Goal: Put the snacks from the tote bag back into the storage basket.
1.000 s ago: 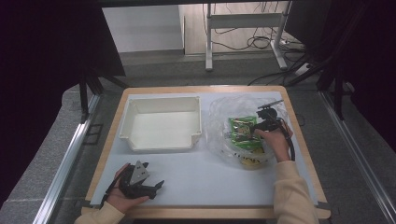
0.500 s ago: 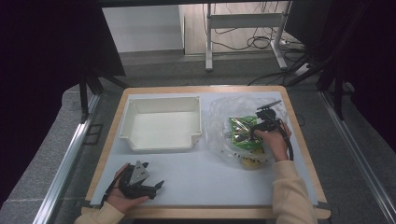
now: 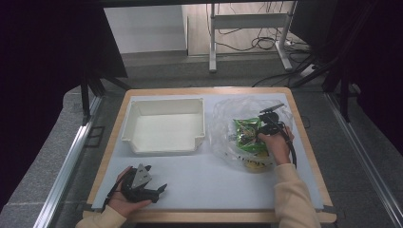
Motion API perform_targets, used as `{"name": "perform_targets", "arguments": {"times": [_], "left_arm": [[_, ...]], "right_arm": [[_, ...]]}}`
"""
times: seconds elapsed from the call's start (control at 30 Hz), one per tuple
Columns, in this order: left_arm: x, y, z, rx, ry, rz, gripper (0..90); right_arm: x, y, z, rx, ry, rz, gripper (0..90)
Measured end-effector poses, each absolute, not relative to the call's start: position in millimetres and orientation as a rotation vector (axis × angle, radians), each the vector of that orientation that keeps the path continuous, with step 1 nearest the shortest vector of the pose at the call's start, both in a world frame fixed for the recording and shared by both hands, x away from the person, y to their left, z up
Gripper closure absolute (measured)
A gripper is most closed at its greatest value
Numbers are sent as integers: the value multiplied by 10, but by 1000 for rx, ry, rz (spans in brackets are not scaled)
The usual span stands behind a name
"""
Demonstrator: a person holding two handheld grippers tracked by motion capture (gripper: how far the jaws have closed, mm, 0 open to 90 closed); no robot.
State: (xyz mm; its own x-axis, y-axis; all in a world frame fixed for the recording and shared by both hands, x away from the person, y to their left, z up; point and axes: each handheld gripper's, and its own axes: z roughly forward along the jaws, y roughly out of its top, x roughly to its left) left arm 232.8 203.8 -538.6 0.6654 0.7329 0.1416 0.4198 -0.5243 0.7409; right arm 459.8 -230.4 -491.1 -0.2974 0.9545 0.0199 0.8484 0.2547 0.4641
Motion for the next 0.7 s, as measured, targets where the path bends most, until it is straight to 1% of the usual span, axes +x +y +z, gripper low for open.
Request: {"name": "perform_targets", "arguments": {"times": [0.17, 0.7], "left_arm": [[2327, 2040, -5386, 2189, 886, 581, 135], [2319, 2034, -5387, 2184, 883, 572, 135]], "right_arm": [[4591, -2305, -4918, 1681, 2256, 581, 786], [4577, -2266, -4910, 1664, 2228, 540, 867]]}}
